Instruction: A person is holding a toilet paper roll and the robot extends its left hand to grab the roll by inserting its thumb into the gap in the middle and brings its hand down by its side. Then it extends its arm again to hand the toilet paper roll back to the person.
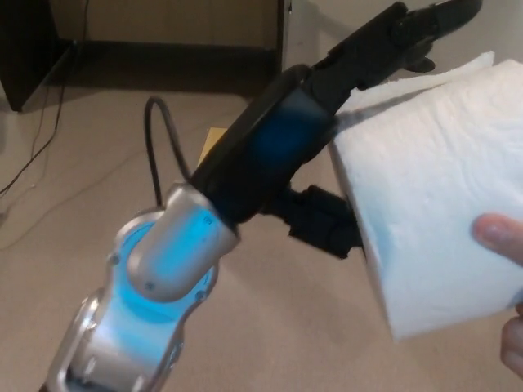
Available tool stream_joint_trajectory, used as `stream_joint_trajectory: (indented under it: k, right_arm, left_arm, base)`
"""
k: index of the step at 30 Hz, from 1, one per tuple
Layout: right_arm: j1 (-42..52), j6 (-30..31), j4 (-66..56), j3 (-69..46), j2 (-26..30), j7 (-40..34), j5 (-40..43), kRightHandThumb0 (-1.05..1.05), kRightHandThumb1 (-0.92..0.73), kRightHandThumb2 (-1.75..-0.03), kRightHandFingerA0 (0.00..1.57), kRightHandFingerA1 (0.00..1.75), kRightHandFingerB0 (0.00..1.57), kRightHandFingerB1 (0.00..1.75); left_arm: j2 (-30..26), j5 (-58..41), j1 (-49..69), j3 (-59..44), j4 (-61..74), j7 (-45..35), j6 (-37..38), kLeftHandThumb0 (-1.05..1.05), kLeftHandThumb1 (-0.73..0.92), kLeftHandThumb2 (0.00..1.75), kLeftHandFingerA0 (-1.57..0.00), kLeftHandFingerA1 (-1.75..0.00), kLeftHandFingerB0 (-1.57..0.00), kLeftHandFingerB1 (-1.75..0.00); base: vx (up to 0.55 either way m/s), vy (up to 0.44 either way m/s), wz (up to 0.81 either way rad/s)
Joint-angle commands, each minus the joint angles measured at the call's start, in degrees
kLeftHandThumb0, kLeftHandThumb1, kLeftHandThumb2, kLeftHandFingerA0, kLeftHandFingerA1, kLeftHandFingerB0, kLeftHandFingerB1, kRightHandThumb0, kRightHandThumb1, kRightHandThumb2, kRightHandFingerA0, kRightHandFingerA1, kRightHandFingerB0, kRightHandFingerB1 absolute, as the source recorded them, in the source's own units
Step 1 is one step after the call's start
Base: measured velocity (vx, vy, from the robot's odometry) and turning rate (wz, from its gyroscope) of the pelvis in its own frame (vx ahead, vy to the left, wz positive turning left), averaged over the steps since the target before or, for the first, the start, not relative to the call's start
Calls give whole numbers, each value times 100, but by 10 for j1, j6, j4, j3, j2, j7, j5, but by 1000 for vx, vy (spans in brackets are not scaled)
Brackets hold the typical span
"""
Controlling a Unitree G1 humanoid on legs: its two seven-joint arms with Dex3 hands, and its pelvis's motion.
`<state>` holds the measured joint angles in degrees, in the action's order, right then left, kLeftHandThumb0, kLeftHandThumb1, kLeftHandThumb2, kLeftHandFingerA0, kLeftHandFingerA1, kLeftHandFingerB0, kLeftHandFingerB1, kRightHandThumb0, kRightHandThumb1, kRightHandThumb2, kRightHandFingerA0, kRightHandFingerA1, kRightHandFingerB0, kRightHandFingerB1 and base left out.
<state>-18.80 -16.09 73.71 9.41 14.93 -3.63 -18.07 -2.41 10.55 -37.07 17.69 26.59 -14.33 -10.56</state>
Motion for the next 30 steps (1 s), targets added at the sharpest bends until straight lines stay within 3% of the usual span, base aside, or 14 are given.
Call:
stream_joint_trajectory:
  k: [1, 6, 7, 9, 10, 11, 15, 16, 18, 19, 20, 21, 24, 30]
  right_arm:
    - [-1, 4, 2, 0, 8, 5, -1, -42, -67, -60, 75, 56, 53, 42]
    - [-1, 5, 1, 1, 4, 6, -1, -43, -67, -60, 75, 59, 54, 42]
    - [-2, 7, 1, 0, 2, 6, 1, -43, -67, -60, 74, 58, 54, 42]
    - [-3, 7, 0, 6, 4, 4, -5, -43, -67, -60, 76, 61, 54, 43]
    - [-5, 8, 0, 7, 5, 3, -6, -42, -67, -60, 77, 62, 54, 43]
    - [-7, 10, 0, 9, 6, 3, -7, -43, -67, -60, 76, 60, 54, 42]
    - [-12, 10, 0, 12, 11, 10, -8, -44, -67, -59, 75, 56, 55, 42]
    - [-10, 3, 0, 14, 12, 10, -8, -44, -67, -59, 73, 57, 55, 43]
    - [-10, 4, 0, 14, 14, 13, -7, -43, -67, -60, 72, 56, 55, 43]
    - [-10, 3, 0, 16, 15, 11, -9, -44, -68, -61, 73, 62, 55, 43]
    - [-1, 3, 0, 19, 11, 11, -10, -44, -68, -60, 76, 65, 55, 43]
    - [1, 1, -1, 20, 11, 12, -11, -44, -68, -60, 76, 66, 55, 44]
    - [1, 2, -2, 18, 9, 15, -8, -44, -67, -60, 73, 63, 56, 44]
    - [-20, 14, -1, 17, 10, 22, -8, -43, -67, -60, 74, 61, 55, 44]
  left_arm:
    - [19, 58, -32, 14, -69, 61, 78, -39, 39, 61, -29, -40, -19, -34]
    - [54, 59, -63, 23, -152, 88, 129, -22, 58, 57, -44, -37, -29, -31]
    - [62, 47, -73, 24, -164, 79, 131, -19, 73, 62, -81, -50, -49, -35]
    - [67, 50, -81, 26, -170, 74, 131, -3, 71, 68, -95, -55, -79, -49]
    - [68, 53, -81, 27, -173, 76, 136, -1, 65, 79, -110, -68, -93, -56]
    - [71, 60, -79, 30, -174, 83, 141, -1, 65, 87, -111, -105, -101, -63]
    - [74, 76, -60, 35, -169, 101, 155, -2, 65, 94, -107, -110, -100, -83]
    - [74, 85, -52, 39, -163, 107, 151, -3, 62, 99, -96, -140, -89, -112]
    - [75, 90, -45, 41, -160, 112, 150, -3, 62, 101, -97, -136, -88, -114]
    - [73, 87, -38, 39, -160, 113, 157, -2, 64, 98, -101, -121, -87, -109]
    - [66, 84, -17, 38, -148, 112, 162, -8, 75, 76, -100, -119, -86, -111]
    - [64, 84, -10, 38, -144, 112, 162, -9, 76, 75, -103, -121, -85, -115]
    - [54, 81, 9, 30, -139, 111, 175, -4, 64, 93, -106, -123, -87, -112]
    - [29, 66, 24, 0, -137, 100, 181, 0, 60, 98, -100, -140, -88, -115]
  base:
    - [0, 0, 0]
    - [0, 0, 0]
    - [0, 0, 0]
    - [0, 0, 0]
    - [0, 0, 0]
    - [0, 0, 0]
    - [0, 0, 0]
    - [0, 0, 0]
    - [0, 0, 0]
    - [0, 0, 0]
    - [0, 0, 0]
    - [0, 0, 0]
    - [0, 0, 0]
    - [0, 0, 0]
